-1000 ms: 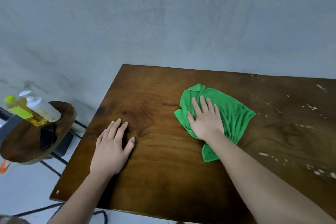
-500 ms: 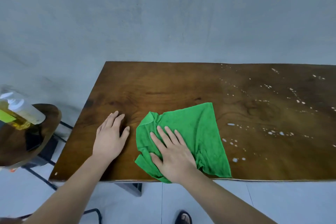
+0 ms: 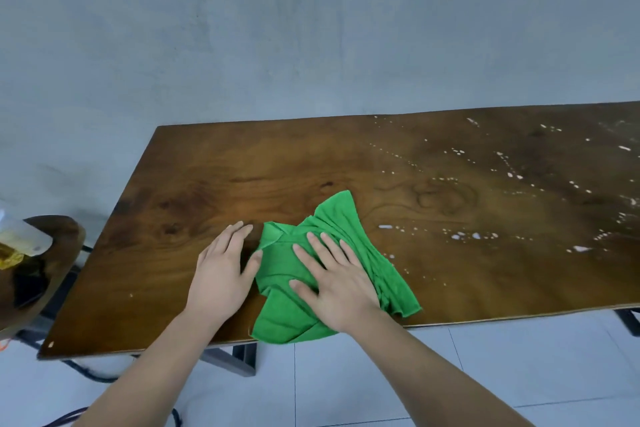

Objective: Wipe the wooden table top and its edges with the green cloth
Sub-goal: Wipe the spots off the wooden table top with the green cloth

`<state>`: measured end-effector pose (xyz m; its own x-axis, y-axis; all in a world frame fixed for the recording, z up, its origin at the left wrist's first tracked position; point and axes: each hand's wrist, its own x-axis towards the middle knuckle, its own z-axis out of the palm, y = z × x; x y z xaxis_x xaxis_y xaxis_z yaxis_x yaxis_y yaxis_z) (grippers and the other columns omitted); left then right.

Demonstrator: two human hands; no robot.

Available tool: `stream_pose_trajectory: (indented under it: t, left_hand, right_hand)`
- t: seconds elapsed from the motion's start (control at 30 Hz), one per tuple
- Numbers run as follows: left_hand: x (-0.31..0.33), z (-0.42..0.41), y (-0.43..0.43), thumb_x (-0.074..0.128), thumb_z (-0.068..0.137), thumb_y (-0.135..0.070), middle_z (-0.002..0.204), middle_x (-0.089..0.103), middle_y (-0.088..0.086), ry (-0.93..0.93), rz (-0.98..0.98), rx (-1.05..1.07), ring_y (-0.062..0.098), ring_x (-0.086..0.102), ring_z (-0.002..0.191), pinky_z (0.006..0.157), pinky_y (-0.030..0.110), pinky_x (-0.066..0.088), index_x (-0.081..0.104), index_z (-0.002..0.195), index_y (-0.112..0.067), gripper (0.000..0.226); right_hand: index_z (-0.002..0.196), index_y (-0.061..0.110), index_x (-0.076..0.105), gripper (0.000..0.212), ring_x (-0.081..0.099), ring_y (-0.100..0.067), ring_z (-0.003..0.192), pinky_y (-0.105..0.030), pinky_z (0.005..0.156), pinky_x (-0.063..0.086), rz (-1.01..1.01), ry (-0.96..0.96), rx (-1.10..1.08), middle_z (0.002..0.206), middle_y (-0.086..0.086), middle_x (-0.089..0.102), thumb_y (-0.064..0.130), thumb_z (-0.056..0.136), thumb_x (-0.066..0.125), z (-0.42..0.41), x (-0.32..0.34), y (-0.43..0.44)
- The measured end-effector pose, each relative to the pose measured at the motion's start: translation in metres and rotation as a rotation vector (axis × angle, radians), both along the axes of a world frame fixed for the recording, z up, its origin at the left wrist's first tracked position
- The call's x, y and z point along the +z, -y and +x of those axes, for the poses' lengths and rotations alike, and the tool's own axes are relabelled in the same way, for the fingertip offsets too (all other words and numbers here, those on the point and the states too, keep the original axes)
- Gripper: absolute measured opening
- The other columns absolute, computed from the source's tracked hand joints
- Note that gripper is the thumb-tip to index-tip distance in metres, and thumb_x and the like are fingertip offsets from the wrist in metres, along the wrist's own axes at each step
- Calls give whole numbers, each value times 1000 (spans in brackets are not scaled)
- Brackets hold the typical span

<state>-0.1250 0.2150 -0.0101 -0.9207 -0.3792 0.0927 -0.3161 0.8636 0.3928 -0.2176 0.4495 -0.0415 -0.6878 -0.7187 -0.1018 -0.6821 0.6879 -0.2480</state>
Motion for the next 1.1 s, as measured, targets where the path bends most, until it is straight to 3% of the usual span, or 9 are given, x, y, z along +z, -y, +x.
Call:
stream_pose_trajectory:
  t: [0.4,0.6,0.77,0.97,1.1]
  left_hand:
    - [-14,-82,-175,30,102,-83,180,29,-7,66,-83,-23,18,19,169,134,51,23,35,170,-36,84]
    - [-25,-105,-227,32,104,-82,182,26,-5,101,-88,38,21,17,170,135,53,19,32,171,-36,81]
    - [-35,-105,-239,15,103,-84,184,18,-7,133,-145,67,18,9,171,137,49,11,27,173,-38,85]
    - [-36,-107,-240,10,104,-82,184,15,-8,144,-182,73,17,6,171,137,48,9,22,174,-39,83]
    - [-37,-107,-239,10,104,-82,184,15,-7,145,-185,76,16,5,171,137,49,10,22,174,-39,83]
  right_hand:
    - [173,49,-11,81,-23,-12,168,-48,137,-7,45,-27,-152,183,14,-20,88,102,-2,-122,0,-234]
    - [173,49,-12,81,-22,-13,168,-47,138,-7,58,-53,-223,183,13,-20,87,102,-4,-167,0,-325]
    - [173,47,-12,81,-21,-14,169,-47,138,-8,62,-56,-239,183,12,-20,87,102,-3,-177,-2,-343]
    - [173,35,-20,85,-25,-27,169,-54,137,-10,117,-32,-351,182,-1,-26,82,103,-8,-160,2,-314]
    - [172,29,-22,84,-29,-32,167,-60,133,-13,115,-2,-206,179,-6,-30,78,105,-7,-115,8,-257]
